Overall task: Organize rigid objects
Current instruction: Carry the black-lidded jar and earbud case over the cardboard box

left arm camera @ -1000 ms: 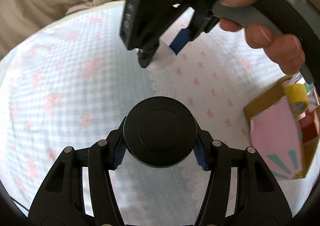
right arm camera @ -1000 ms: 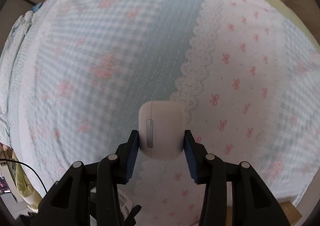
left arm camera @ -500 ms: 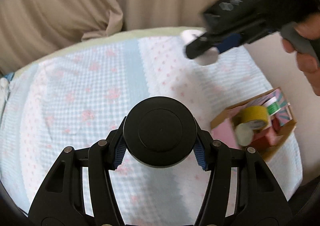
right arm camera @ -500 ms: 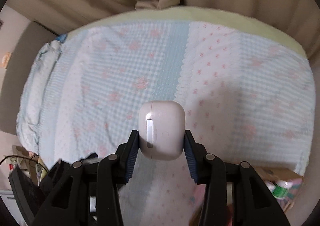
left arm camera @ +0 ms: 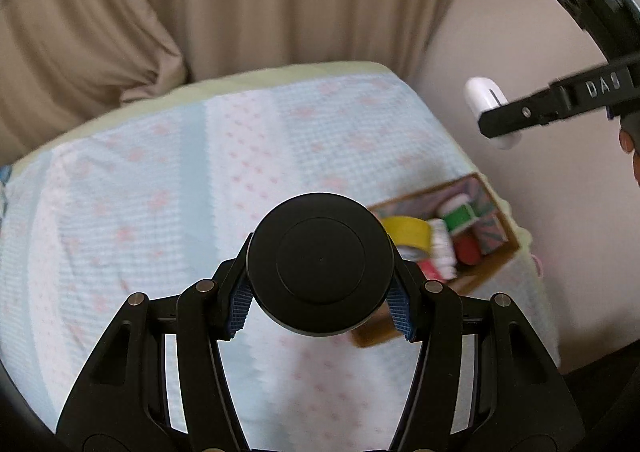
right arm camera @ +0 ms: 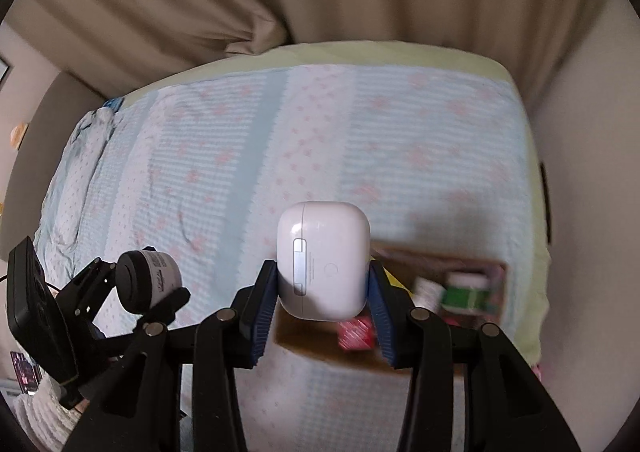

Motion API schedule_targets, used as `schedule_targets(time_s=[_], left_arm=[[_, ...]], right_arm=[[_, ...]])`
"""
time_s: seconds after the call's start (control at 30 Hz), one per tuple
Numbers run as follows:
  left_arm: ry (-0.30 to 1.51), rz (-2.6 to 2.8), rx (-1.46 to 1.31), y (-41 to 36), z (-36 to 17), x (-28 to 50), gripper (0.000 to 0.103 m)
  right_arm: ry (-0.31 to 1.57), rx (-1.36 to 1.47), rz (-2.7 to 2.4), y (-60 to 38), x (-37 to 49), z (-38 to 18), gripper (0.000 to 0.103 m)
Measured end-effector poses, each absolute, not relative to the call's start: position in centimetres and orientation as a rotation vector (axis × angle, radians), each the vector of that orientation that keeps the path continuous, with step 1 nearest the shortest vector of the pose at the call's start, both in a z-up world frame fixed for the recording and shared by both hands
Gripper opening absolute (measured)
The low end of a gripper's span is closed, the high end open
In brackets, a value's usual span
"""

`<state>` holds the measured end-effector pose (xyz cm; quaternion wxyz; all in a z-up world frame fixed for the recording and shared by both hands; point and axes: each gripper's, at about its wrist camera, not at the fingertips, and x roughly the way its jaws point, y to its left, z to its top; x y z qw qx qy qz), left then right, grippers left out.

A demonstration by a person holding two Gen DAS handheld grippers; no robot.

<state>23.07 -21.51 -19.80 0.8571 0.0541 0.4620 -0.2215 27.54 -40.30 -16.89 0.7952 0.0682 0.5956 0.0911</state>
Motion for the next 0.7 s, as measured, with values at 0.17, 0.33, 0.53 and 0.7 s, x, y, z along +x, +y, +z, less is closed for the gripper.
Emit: schedule_targets(time_s=[0.17, 0.33, 0.53, 0.7], left_arm=[[1.031, -0.479, 0.104, -24.9, -22.3, 22.1, 0.053], [1.095, -0.473, 0.118, -27.2, -25.6, 22.3, 0.053], [1.172, -0.449, 0.142, -28.7, -29.5, 22.8, 0.053], [1.249, -0.430, 0.177, -29.4, -33.3, 23.0, 0.053]], right_arm=[[1.323, 0.192, 0.144, -45.4, 24.4, -19.2, 0.041], [1.375, 0.223, 0.112, -48.4, 22.4, -22.9, 0.041], [1.425, 0.230, 0.115, -49.4, 21.3, -28.1, 0.041], [1.446, 0.205, 0.145, -49.0, 20.9, -32.4, 0.041]])
